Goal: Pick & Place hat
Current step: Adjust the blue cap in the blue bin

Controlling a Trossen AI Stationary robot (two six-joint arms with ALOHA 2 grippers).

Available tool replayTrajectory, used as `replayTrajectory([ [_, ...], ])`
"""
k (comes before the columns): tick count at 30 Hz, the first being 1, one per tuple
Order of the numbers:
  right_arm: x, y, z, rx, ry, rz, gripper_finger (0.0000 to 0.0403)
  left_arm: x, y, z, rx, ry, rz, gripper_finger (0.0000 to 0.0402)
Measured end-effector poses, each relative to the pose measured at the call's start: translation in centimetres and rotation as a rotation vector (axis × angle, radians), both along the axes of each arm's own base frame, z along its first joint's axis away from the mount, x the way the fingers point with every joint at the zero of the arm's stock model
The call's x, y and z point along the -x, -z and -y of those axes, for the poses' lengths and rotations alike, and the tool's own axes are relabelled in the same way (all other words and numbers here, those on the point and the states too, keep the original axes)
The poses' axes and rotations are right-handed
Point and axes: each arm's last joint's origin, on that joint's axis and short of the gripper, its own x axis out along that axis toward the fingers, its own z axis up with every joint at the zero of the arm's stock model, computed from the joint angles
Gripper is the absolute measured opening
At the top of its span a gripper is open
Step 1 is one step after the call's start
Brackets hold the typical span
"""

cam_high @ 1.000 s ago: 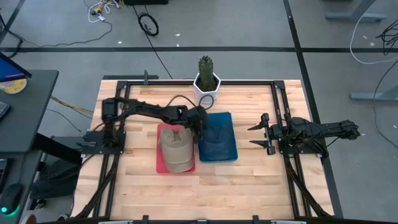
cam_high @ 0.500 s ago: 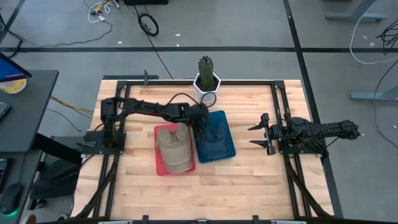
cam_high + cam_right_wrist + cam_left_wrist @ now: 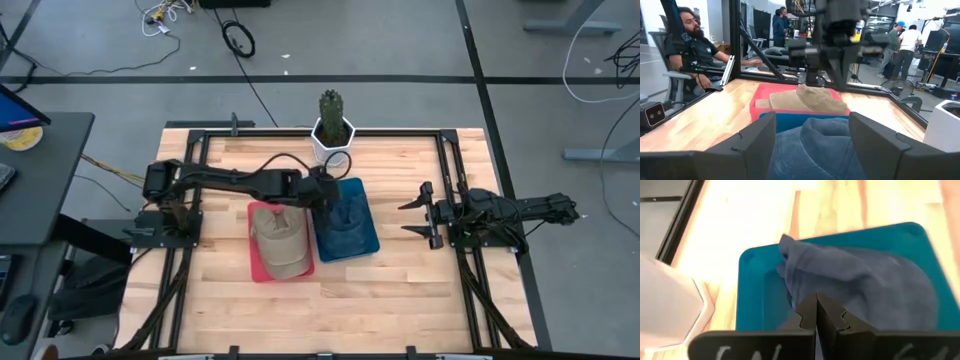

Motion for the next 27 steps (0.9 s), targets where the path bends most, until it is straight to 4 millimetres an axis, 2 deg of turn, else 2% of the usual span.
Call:
replayTrajectory([
  [3, 0.0, 0.0, 0.0, 0.000, 0.000, 0.000, 0.0254, 0.5, -0.8, 0.9, 0.001, 0.021, 0.012, 0.0002],
  [9, 0.0, 0.0, 0.0, 0.000, 0.001, 0.001, 0.0254, 0.8, -1.3, 2.3, 0.054, 0.008, 0.029, 0.0003],
  [15, 0.0, 0.0, 0.0, 0.000, 0.000, 0.003, 0.0254, 1.6, -0.5, 3.3, 0.136, -0.067, -0.059, 0.0003],
  [24, 0.0, 0.0, 0.0, 0.000, 0.000, 0.004, 0.0254, 1.6, 1.4, 5.2, 0.112, 0.037, -0.010, 0.0003],
  [27, 0.0, 0.0, 0.0, 0.000, 0.001, 0.004, 0.0254, 2.0, 1.5, 5.4, 0.119, 0.081, -0.007, 0.0003],
])
